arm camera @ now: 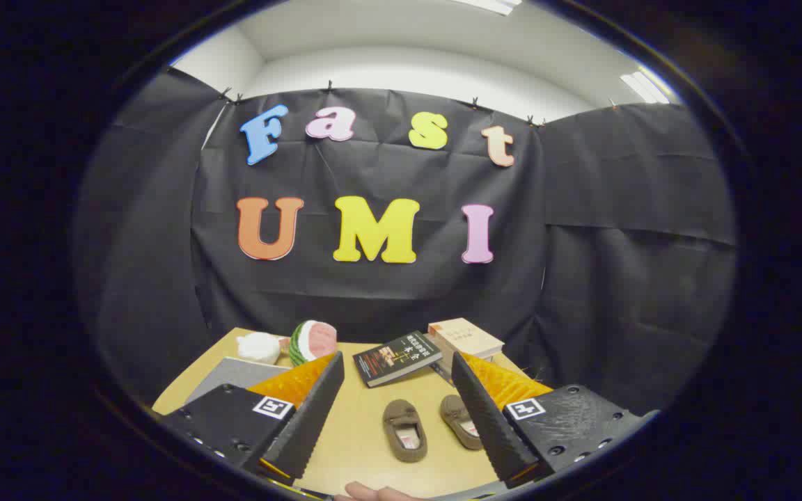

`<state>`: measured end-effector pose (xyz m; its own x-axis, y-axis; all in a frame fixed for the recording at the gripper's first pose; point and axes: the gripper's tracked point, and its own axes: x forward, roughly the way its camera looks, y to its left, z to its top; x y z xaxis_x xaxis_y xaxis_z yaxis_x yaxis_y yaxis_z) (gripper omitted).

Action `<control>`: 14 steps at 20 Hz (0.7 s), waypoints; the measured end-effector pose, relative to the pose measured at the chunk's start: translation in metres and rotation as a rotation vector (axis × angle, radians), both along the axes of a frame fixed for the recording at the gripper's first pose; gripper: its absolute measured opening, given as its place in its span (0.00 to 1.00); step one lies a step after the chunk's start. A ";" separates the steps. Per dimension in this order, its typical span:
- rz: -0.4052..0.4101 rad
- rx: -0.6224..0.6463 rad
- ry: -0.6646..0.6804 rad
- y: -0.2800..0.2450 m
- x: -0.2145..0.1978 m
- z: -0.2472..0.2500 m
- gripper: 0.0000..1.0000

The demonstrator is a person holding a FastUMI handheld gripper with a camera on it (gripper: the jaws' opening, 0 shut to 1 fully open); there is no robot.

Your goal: Open the storage box then place both shoes into the box .Put the left shoe in first, then the right shoe, with the right side of both shoes facing outward in a uniform manner.

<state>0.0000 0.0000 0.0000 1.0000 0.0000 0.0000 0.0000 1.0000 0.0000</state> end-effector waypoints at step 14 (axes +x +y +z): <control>-0.015 -0.021 0.057 -0.005 0.051 -0.020 0.95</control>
